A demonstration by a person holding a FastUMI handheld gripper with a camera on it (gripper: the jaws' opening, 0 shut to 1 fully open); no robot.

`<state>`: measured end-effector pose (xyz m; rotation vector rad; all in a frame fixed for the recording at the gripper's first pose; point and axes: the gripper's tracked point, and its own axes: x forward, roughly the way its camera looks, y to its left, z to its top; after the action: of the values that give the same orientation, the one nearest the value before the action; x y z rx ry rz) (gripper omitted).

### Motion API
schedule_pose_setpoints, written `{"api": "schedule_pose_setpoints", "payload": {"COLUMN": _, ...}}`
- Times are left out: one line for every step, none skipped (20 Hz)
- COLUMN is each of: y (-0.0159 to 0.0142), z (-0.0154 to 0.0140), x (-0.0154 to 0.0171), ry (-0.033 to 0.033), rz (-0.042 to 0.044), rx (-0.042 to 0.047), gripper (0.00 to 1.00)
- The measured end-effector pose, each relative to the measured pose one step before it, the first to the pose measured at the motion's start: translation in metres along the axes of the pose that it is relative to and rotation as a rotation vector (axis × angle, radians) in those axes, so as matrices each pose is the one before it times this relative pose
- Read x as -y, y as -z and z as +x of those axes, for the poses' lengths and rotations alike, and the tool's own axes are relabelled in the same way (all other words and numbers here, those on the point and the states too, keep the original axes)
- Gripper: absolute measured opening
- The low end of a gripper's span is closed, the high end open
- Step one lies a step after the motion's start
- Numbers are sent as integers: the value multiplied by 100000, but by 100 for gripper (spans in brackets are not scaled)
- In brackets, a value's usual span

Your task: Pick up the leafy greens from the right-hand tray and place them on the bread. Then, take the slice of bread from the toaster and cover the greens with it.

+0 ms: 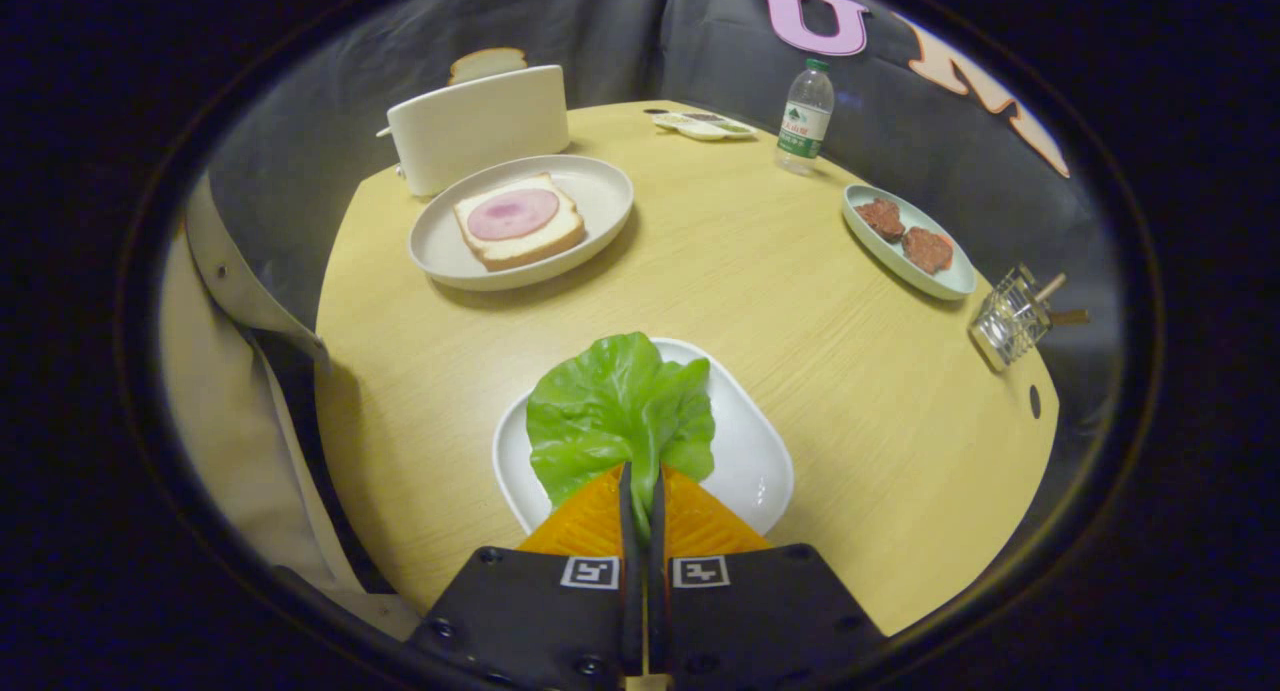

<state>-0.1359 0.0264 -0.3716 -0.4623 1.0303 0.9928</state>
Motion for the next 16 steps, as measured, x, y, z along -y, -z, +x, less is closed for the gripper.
{"api": "schedule_pose_setpoints", "payload": {"y": -415, "z": -312, "x": -38, "ry": 655, "rz": 260, "rx": 846, "gripper": 6}}
{"api": "schedule_pose_setpoints", "payload": {"y": -321, "z": -307, "x": -117, "ry": 549, "rz": 291, "rx": 755, "gripper": 6}}
{"api": "schedule_pose_setpoints", "payload": {"y": -489, "z": -337, "x": -35, "ry": 533, "rz": 119, "rx": 680, "gripper": 6}}
{"api": "schedule_pose_setpoints", "payload": {"y": -408, "z": -329, "x": -157, "ry": 1001, "rz": -198, "rx": 922, "gripper": 6}}
{"api": "schedule_pose_setpoints", "payload": {"y": -442, "z": -252, "x": -86, "ry": 509, "rz": -266, "rx": 722, "gripper": 6}}
{"api": "schedule_pose_setpoints", "payload": {"y": -365, "z": -295, "x": -39, "ry": 995, "rz": -415, "rx": 539, "gripper": 6}}
{"api": "schedule_pose_setpoints", "payload": {"y": -441, "z": -305, "x": -49, "ry": 563, "rz": -340, "rx": 583, "gripper": 6}}
{"api": "schedule_pose_setpoints", "payload": {"y": -497, "z": -251, "x": -46, "ry": 1071, "rz": -630, "rx": 853, "gripper": 6}}
{"api": "schedule_pose_setpoints", "payload": {"y": -587, "z": -289, "x": -185, "ry": 334, "rz": -137, "rx": 648, "gripper": 6}}
{"api": "schedule_pose_setpoints", "payload": {"y": -522, "z": -202, "x": -54, "ry": 835, "rz": -240, "rx": 976, "gripper": 6}}
{"api": "schedule_pose_setpoints", "payload": {"y": -772, "z": -232, "x": -144, "ry": 492, "rz": -226, "rx": 1241, "gripper": 6}}
{"api": "schedule_pose_setpoints", "payload": {"y": -627, "z": -137, "x": -193, "ry": 377, "rz": -146, "rx": 1084, "gripper": 6}}
{"api": "schedule_pose_setpoints", "payload": {"y": -709, "z": -116, "x": -271, "ry": -32, "rz": -152, "rx": 918, "gripper": 6}}
{"api": "schedule_pose_setpoints", "payload": {"y": -678, "z": -35, "x": -377, "ry": -69, "rz": -417, "rx": 1023, "gripper": 6}}
{"api": "schedule_pose_setpoints", "payload": {"y": -766, "z": -62, "x": -405, "ry": -220, "rz": -602, "rx": 1053, "gripper": 6}}
{"api": "schedule_pose_setpoints", "payload": {"y": -694, "z": 138, "x": -377, "ry": -230, "rz": -582, "rx": 1053, "gripper": 6}}
